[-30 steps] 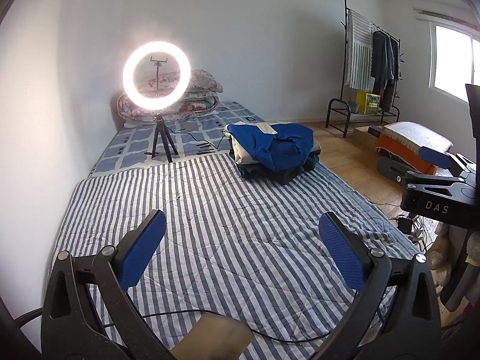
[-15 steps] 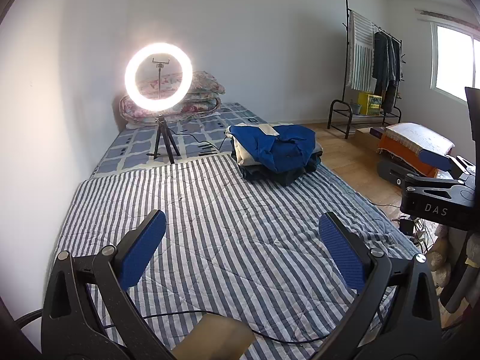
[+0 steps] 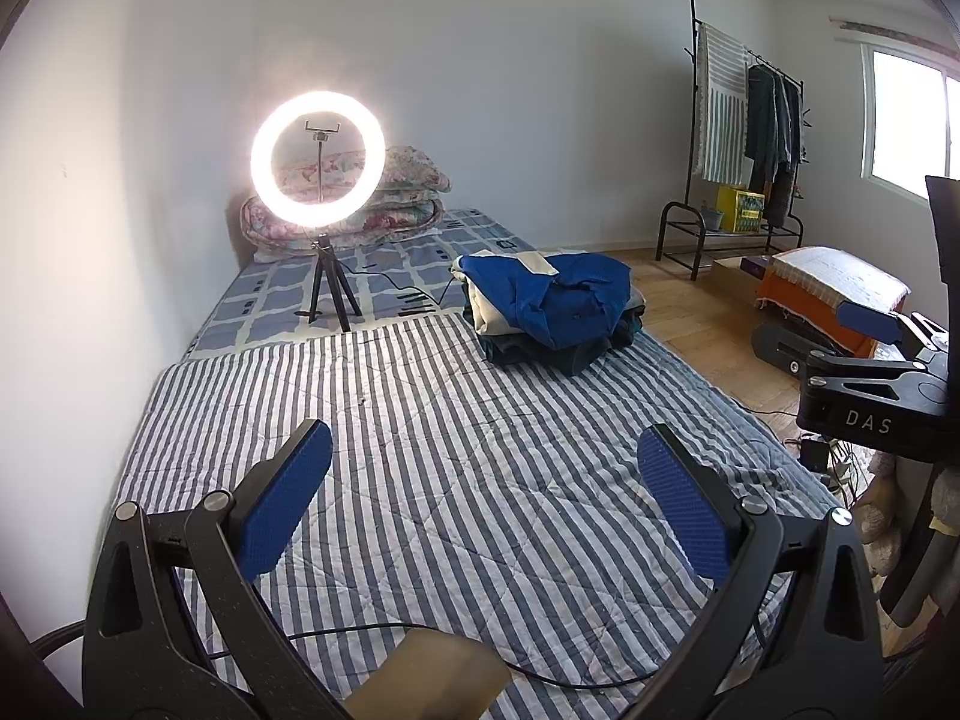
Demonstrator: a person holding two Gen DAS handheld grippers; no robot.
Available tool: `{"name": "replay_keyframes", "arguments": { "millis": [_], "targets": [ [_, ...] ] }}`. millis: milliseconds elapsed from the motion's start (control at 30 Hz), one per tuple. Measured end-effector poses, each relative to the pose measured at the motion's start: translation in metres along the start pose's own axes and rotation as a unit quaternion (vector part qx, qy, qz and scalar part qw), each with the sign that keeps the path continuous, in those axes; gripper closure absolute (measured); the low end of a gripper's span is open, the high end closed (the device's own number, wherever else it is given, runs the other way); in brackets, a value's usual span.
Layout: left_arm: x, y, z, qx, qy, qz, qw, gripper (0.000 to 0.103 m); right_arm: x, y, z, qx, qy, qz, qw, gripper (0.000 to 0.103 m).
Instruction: Fold large clothes
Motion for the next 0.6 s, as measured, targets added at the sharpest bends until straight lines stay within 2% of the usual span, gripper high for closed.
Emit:
{"name": "replay_keyframes", "arguments": {
  "millis": [600],
  "targets": [
    [0.0083, -0.0003, -0.0061, 0.007, 0.005, 0.000, 1.0000, 0.000, -0.0016, -0.0006, -0.0016, -0.001, 0.000, 0.000, 1.000, 0.000]
  ]
}}
Point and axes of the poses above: each gripper's, at about its wrist camera, not at the fingertips, and z roughly the way its jaws point, y to its right, x to its top, the point moved 10 cm from there along z, roughly the way its jaws point
